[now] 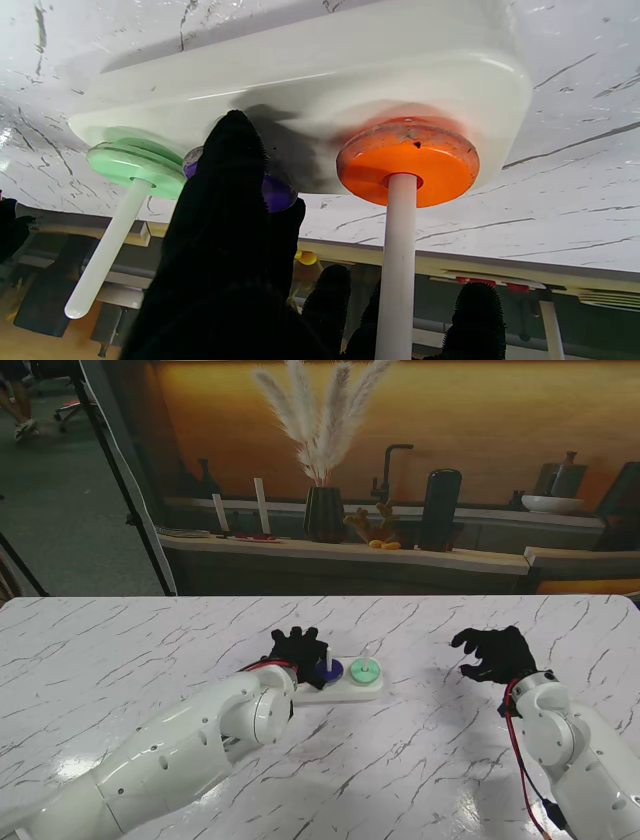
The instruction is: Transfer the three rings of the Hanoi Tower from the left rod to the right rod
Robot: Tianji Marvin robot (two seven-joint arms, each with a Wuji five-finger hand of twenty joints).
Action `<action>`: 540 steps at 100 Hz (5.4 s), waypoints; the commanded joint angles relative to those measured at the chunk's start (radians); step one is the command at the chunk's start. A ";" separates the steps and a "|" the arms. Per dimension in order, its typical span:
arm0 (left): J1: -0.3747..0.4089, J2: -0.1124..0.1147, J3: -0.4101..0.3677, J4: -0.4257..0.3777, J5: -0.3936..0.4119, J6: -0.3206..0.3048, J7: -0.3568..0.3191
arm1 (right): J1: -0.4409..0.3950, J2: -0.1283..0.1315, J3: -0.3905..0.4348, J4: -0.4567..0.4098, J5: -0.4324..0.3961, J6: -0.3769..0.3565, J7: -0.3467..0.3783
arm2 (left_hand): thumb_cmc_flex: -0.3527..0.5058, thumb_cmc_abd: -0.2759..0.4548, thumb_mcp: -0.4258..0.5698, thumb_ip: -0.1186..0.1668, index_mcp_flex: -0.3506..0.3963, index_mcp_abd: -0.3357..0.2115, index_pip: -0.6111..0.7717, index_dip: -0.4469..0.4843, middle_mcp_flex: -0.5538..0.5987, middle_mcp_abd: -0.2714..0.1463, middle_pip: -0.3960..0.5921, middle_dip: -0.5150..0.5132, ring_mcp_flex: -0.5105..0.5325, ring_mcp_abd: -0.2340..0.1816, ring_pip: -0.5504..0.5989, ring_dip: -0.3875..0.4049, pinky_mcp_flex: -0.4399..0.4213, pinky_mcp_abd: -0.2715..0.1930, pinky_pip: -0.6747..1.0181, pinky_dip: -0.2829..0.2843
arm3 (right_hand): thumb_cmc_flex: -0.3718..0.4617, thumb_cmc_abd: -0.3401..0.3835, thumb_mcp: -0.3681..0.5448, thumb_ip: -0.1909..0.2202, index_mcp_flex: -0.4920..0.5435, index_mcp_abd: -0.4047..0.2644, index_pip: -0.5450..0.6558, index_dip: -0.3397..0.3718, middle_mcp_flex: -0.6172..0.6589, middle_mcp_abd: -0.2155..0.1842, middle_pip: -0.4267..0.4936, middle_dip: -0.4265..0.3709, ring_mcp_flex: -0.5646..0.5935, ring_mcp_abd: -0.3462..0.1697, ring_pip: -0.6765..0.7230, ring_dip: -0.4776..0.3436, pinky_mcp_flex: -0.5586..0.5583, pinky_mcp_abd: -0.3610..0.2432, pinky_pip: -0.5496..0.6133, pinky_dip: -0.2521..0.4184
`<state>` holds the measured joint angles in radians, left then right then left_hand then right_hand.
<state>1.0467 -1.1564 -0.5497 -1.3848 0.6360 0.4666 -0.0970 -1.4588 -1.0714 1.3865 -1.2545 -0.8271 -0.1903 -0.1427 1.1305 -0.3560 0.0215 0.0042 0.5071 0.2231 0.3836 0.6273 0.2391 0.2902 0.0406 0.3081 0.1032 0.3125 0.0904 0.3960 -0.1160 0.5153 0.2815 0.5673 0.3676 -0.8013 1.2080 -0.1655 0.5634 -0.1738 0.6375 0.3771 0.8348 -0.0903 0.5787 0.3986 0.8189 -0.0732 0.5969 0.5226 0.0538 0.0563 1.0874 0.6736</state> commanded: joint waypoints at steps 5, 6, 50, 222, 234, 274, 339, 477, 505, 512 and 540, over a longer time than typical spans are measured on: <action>0.024 -0.001 -0.010 -0.001 -0.015 -0.008 -0.019 | -0.004 -0.006 -0.007 0.000 0.000 0.000 0.001 | 0.075 0.065 0.030 -0.011 0.055 -0.062 0.107 0.008 0.005 -0.006 -0.001 0.020 0.019 -0.003 0.003 0.010 -0.006 0.004 0.023 -0.002 | 0.003 0.007 0.006 0.049 0.003 0.005 0.013 0.009 0.008 -0.014 0.017 0.007 0.008 -0.011 0.022 0.009 -0.009 0.307 0.016 0.017; 0.025 -0.001 -0.012 -0.002 -0.016 -0.008 -0.019 | -0.004 -0.006 -0.008 0.001 0.001 0.000 0.000 | 0.075 0.064 0.029 -0.011 0.056 -0.061 0.107 0.008 0.006 -0.006 0.000 0.020 0.019 -0.003 0.003 0.010 -0.006 0.004 0.023 -0.002 | 0.003 0.007 0.006 0.049 0.003 0.005 0.013 0.009 0.008 -0.014 0.017 0.007 0.008 -0.010 0.022 0.009 -0.009 0.307 0.016 0.017; 0.061 0.011 -0.109 -0.088 -0.046 -0.005 -0.034 | 0.003 -0.007 -0.020 0.006 0.007 0.001 0.001 | 0.084 0.066 0.017 -0.009 0.067 -0.056 0.105 -0.005 0.011 -0.002 -0.001 0.019 0.013 -0.002 -0.003 0.008 -0.008 0.005 0.021 -0.009 | 0.004 0.008 0.005 0.049 0.004 0.006 0.013 0.008 0.010 -0.016 0.017 0.007 0.008 -0.009 0.022 0.010 -0.010 0.307 0.016 0.017; 0.005 0.000 -0.113 -0.158 -0.100 -0.051 -0.053 | 0.000 -0.009 -0.015 0.005 0.010 0.004 -0.004 | 0.077 0.071 0.004 -0.007 0.081 -0.055 0.077 0.000 0.023 0.001 0.000 0.015 0.026 0.001 -0.003 0.006 0.000 0.009 0.009 -0.009 | 0.007 0.005 0.007 0.048 0.006 0.006 0.013 0.008 0.010 -0.014 0.017 0.008 0.009 -0.012 0.022 0.009 -0.009 0.306 0.017 0.017; -0.011 -0.012 -0.092 -0.141 -0.118 -0.050 -0.039 | -0.002 -0.009 -0.013 0.004 0.010 0.005 -0.004 | 0.076 0.071 0.003 -0.007 0.082 -0.054 0.077 0.001 0.025 0.000 0.001 0.015 0.026 0.002 -0.003 0.005 0.000 0.010 0.008 -0.009 | 0.007 0.005 0.008 0.048 0.006 0.007 0.014 0.008 0.011 -0.015 0.018 0.008 0.010 -0.011 0.023 0.010 -0.008 0.307 0.017 0.017; -0.055 -0.042 -0.045 -0.098 -0.149 -0.056 -0.007 | -0.008 -0.009 -0.002 0.004 0.009 0.012 -0.004 | 0.077 0.068 0.005 -0.007 0.081 -0.057 0.080 0.002 0.028 -0.001 0.001 0.015 0.027 0.001 -0.003 0.005 0.002 0.011 0.008 -0.007 | 0.010 0.005 0.009 0.048 0.005 0.006 0.014 0.008 0.009 -0.016 0.018 0.008 0.010 -0.010 0.023 0.010 -0.010 0.308 0.017 0.017; -0.077 -0.056 -0.014 -0.052 -0.171 -0.062 -0.002 | -0.008 -0.008 0.000 0.013 0.010 0.011 -0.003 | 0.076 0.066 0.007 -0.006 0.080 -0.054 0.080 0.000 0.027 -0.001 0.001 0.016 0.027 0.000 -0.003 0.005 0.002 0.011 0.008 -0.006 | 0.009 0.004 0.009 0.048 0.005 0.005 0.015 0.007 0.010 -0.015 0.019 0.008 0.009 -0.011 0.023 0.009 -0.009 0.308 0.017 0.017; -0.089 -0.062 0.010 -0.026 -0.124 -0.090 0.026 | -0.004 -0.008 -0.001 0.029 0.014 0.005 -0.007 | 0.087 0.058 0.020 -0.002 0.067 -0.056 0.085 0.000 0.112 0.022 0.017 0.027 0.125 0.053 0.050 0.027 0.058 0.037 0.247 0.039 | 0.010 0.003 0.009 0.048 0.006 0.007 0.014 0.007 0.009 -0.015 0.018 0.007 0.008 -0.010 0.023 0.009 -0.010 0.307 0.017 0.016; -0.088 -0.053 0.006 -0.037 -0.117 -0.088 0.007 | -0.002 -0.008 -0.004 0.032 0.014 0.002 -0.007 | 0.095 0.051 0.029 0.003 0.066 -0.045 0.086 -0.011 0.131 0.036 0.027 0.029 0.168 0.071 0.096 0.042 0.089 0.058 0.408 0.017 | 0.008 0.004 0.008 0.048 0.006 0.007 0.015 0.007 0.010 -0.014 0.019 0.008 0.009 -0.011 0.023 0.009 -0.010 0.308 0.016 0.016; -0.086 -0.051 0.003 -0.039 -0.115 -0.089 0.006 | -0.001 -0.008 -0.005 0.033 0.015 0.001 -0.007 | 0.096 0.050 0.030 0.004 0.067 -0.042 0.086 -0.011 0.131 0.036 0.027 0.029 0.170 0.072 0.099 0.043 0.093 0.058 0.418 0.011 | 0.009 0.004 0.008 0.048 0.006 0.008 0.014 0.007 0.009 -0.014 0.018 0.008 0.009 -0.009 0.023 0.010 -0.010 0.308 0.016 0.016; -0.084 -0.050 0.001 -0.038 -0.110 -0.094 0.007 | 0.003 -0.009 -0.012 0.038 0.019 0.001 -0.011 | 0.098 0.049 0.032 0.005 0.066 -0.039 0.087 -0.013 0.131 0.036 0.033 0.030 0.181 0.072 0.117 0.047 0.108 0.065 0.461 0.001 | 0.010 0.004 0.009 0.048 0.007 0.008 0.015 0.007 0.010 -0.015 0.019 0.008 0.009 -0.010 0.023 0.009 -0.010 0.307 0.016 0.016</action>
<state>0.9604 -1.2032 -0.5496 -1.4238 0.5284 0.3963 -0.0798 -1.4511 -1.0736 1.3799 -1.2173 -0.8130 -0.1865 -0.1512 1.1491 -0.3415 -0.0018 0.0041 0.5168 0.2235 0.3841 0.6021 0.3687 0.3100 0.0606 0.3226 0.2744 0.3680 0.1870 0.4247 -0.0112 0.5300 0.6998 0.5801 0.3676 -0.8013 1.2080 -0.1655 0.5634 -0.1738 0.6375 0.3771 0.8348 -0.0903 0.5789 0.3986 0.8190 -0.0732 0.5972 0.5226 0.0538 0.0563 1.0874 0.6736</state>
